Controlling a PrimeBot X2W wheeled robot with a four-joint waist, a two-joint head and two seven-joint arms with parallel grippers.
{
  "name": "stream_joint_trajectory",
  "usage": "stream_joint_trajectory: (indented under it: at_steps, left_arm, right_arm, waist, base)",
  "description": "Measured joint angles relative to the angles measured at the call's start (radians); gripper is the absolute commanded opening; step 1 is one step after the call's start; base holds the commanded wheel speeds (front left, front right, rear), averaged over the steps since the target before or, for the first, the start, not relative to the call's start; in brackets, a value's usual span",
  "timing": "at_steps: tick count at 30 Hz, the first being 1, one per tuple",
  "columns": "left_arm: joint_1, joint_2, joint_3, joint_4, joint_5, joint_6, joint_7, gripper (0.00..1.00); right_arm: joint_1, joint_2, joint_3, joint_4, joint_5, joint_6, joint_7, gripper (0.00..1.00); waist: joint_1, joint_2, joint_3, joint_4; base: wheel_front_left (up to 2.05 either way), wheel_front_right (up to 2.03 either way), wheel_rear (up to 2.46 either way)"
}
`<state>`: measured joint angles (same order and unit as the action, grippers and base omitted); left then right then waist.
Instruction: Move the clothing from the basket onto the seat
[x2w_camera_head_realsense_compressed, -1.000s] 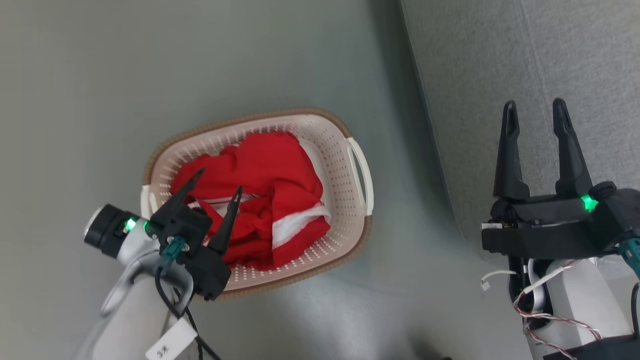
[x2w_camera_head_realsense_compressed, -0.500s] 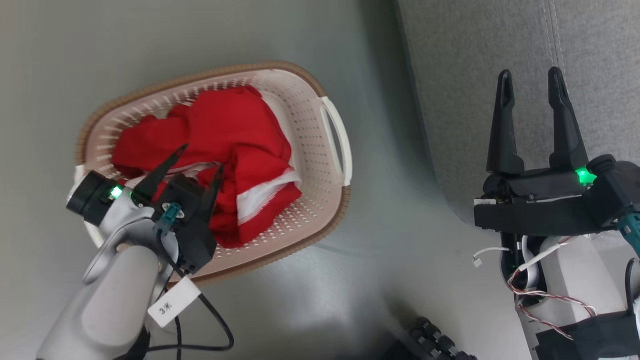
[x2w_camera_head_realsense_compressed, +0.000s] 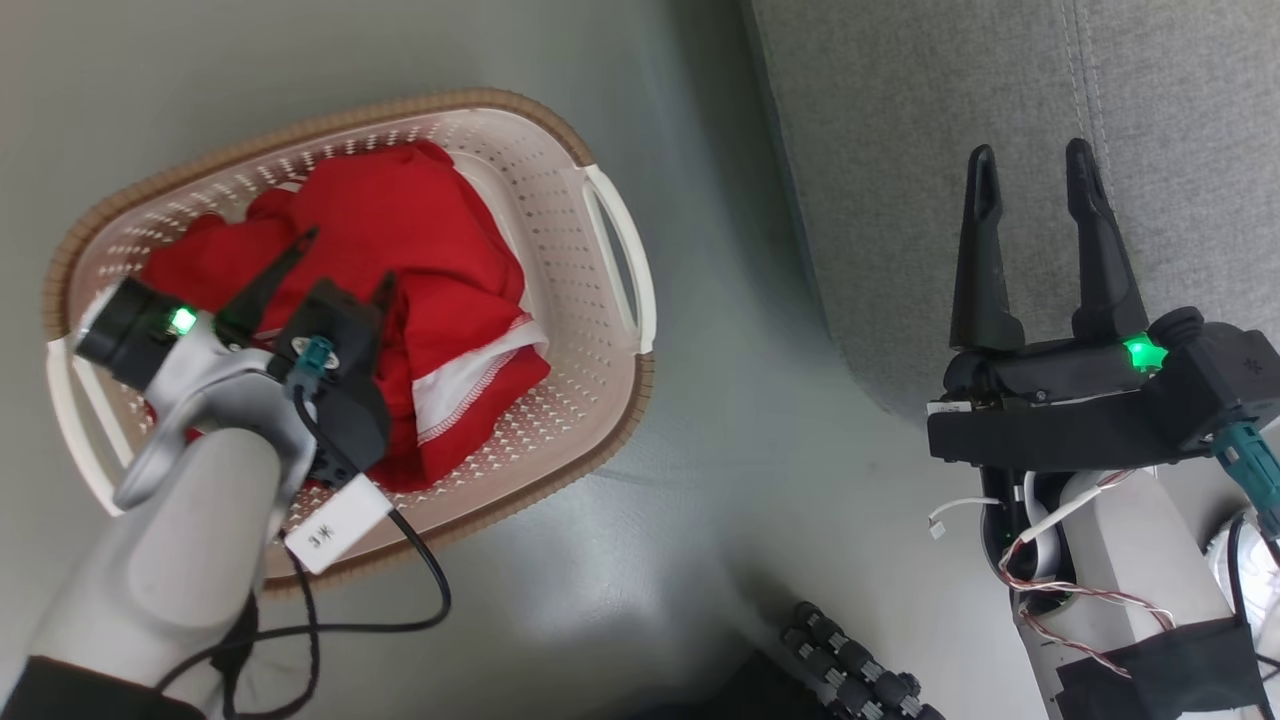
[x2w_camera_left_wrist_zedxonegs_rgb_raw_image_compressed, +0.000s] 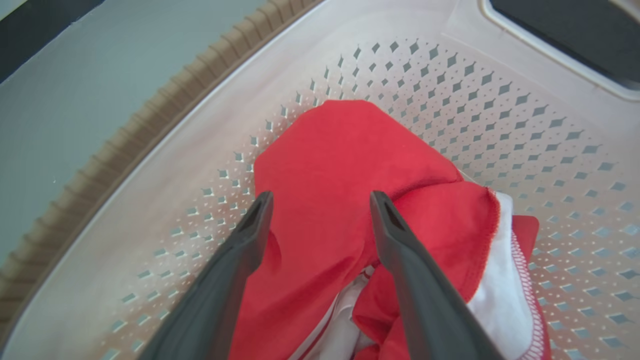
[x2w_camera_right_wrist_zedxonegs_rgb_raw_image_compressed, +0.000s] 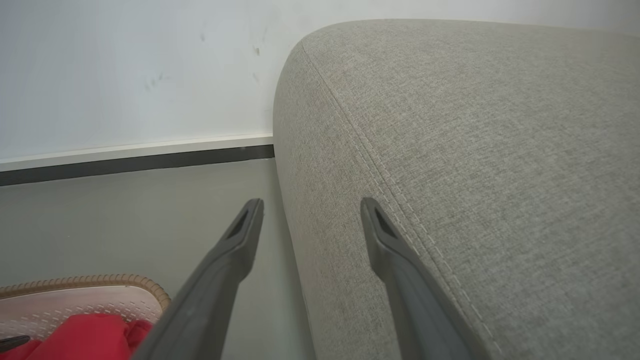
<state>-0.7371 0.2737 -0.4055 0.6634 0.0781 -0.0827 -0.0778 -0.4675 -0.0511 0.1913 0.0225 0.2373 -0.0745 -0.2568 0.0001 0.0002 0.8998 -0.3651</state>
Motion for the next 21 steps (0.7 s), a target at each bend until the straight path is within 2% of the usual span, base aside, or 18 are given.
stream_joint_trajectory:
  at_steps: [6,21]
  left_arm:
    - [-0.024,0.018,0.004,0.042,0.014,0.022,0.025,1.00]
    - [-0.080,0.013,0.014,0.133,0.038,0.084,0.073,1.00]
  right_arm:
    - [-0.014,0.002,0.009,0.008,0.008,0.000,0.000,1.00]
    - [-0.018,0.004,0.046,0.010,0.034,-0.006,0.000,1.00]
  waist:
    - [0.0000,0.0000,0.017,-0.023]
    - [0.0000,-0.0002,0.048,-0.047]
  base:
    - [0.00,0.00,0.00]
    - [0.00,0.00,0.00]
